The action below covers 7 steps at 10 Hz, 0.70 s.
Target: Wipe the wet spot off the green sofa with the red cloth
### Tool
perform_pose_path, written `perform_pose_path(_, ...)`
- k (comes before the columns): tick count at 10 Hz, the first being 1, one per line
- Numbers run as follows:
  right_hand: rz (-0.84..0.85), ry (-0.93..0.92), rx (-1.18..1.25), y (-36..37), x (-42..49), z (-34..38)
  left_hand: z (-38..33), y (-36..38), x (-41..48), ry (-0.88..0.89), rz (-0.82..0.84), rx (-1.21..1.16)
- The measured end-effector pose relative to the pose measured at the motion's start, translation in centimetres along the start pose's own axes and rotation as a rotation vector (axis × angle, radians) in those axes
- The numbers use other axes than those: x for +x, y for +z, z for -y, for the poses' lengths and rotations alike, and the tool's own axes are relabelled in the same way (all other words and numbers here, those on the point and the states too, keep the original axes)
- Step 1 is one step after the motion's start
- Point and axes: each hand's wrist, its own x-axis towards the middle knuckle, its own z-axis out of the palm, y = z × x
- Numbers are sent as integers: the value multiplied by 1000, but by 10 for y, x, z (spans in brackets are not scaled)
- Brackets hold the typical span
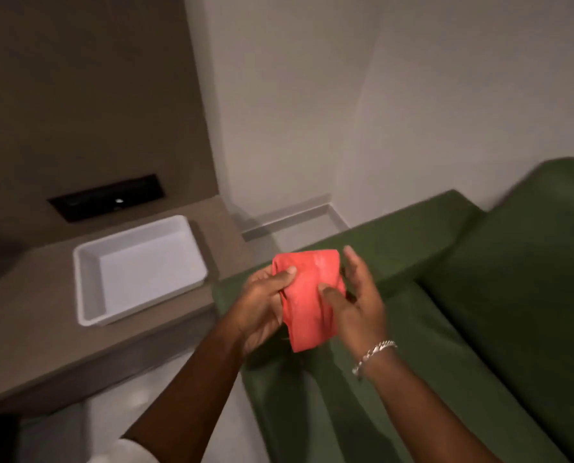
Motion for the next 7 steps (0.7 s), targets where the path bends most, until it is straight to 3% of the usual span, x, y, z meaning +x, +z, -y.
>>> perform_pose_path(1,-12,198,115,81,41,9,-57,-73,8,40,-18,61)
perform_pose_path(3,86,300,-58,263,105,-32,-124,-238,37,88,-485,302)
perform_pose_path(4,128,324,-151,341,134,-75,-119,-315,60,76,-777,353)
perform_pose_path(5,173,284,-225,400,154,-133,-99,-377,84,64,-922,286)
perform_pose_path(7,316,401,-274,440,190,-177,-99,-426,99,-19,-976,351)
